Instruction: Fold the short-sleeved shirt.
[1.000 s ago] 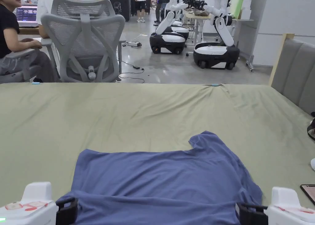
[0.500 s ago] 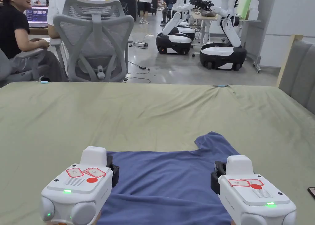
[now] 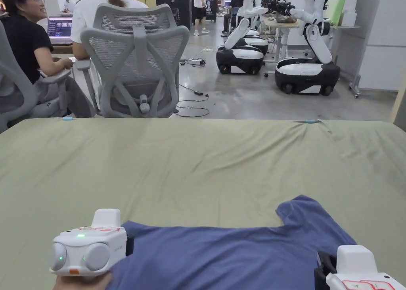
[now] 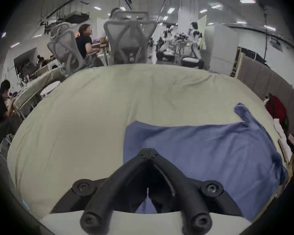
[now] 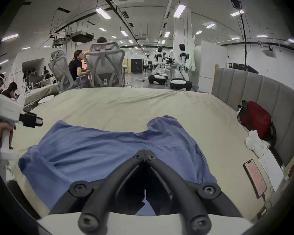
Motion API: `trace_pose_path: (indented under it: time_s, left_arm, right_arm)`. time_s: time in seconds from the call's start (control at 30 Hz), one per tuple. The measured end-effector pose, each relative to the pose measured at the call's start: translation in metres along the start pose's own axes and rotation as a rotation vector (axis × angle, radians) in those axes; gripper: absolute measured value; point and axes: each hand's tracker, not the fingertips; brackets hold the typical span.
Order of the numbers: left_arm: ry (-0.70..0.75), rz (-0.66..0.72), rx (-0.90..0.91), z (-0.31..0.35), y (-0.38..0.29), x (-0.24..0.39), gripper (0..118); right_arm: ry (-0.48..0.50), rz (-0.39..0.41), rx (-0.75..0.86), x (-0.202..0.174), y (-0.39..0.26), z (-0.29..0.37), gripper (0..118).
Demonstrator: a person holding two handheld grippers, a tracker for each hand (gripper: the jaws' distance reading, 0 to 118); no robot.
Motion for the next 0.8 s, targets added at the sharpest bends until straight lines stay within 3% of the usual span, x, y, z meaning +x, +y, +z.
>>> trace_pose_path:
  time_s: [0.03,0.07,0.1,0.13,0.17,0.2,0.27,0.33,0.4,0.47,0.5,0.57,0.6,0.63,0.7,0.77,0.8]
  left_arm:
    - [0.01,-0.005,-0.025,-0.016,0.009,-0.003,0]
    - [0.019,-0.016,-0.045,-0.033,0.016,-0.002,10]
    - [0.032,-0.034,-0.059,-0.049,0.023,-0.001,36]
    - [0.044,-0.049,-0.066,-0.063,0.028,0.0,81]
    - [0.063,-0.06,-0.086,-0.079,0.032,0.001,104]
    - [0.071,-0.081,-0.108,-0.094,0.033,0.001,106]
    - [0.075,-0.108,-0.127,-0.117,0.035,0.002,84]
    - [0.081,-0.12,-0.223,-0.142,0.026,-0.004,79]
    - [0.037,-0.014,-0.209,-0.144,0.026,-0.013,71]
    - [0.052,-0.056,-0.199,-0.114,0.029,0.001,3]
    - [0.064,-0.155,-0.177,-0.103,0.03,0.01,2]
    - [0.096,-0.195,-0.121,-0.084,0.032,0.02,2]
    - [0.072,-0.176,-0.11,-0.066,0.034,0.025,2]
    - [0.043,-0.152,-0.077,-0.057,0.035,0.028,2]
    - [0.05,-0.169,-0.07,-0.045,0.037,0.034,2]
    - [0.047,-0.167,-0.062,-0.037,0.038,0.032,2]
    - [0.043,-0.162,-0.061,-0.035,0.037,0.032,2]
  right_arm:
    - [-0.004,0.002,-0.011,0.004,0.001,-0.009,0]
    - [-0.011,0.002,-0.025,0.01,0.003,-0.019,0]
    - [-0.017,0.002,-0.035,0.015,0.004,-0.027,0]
    - [-0.026,0.004,-0.042,0.021,0.005,-0.034,0]
    - [-0.035,0.008,-0.051,0.027,0.007,-0.041,0]
    - [-0.043,0.008,-0.064,0.034,0.01,-0.048,0]
    - [-0.062,-0.007,-0.093,0.053,0.015,-0.058,0]
    - [-0.094,-0.02,-0.162,0.077,0.019,-0.074,0]
    - [-0.146,-0.035,-0.186,0.104,0.023,-0.088,0]
    - [-0.174,-0.052,-0.224,0.128,0.03,-0.106,3]
    - [-0.164,-0.074,-0.239,0.138,0.034,-0.116,14]
    - [-0.103,-0.108,-0.317,0.151,0.041,-0.137,87]
    - [-0.076,-0.118,-0.341,0.153,0.043,-0.15,106]
    - [-0.064,-0.12,-0.368,0.154,0.043,-0.163,114]
    - [-0.045,-0.114,-0.366,0.152,0.041,-0.18,118]
    - [-0.053,-0.104,-0.411,0.146,0.036,-0.196,99]
    - [-0.06,-0.095,-0.456,0.143,0.031,-0.203,96]
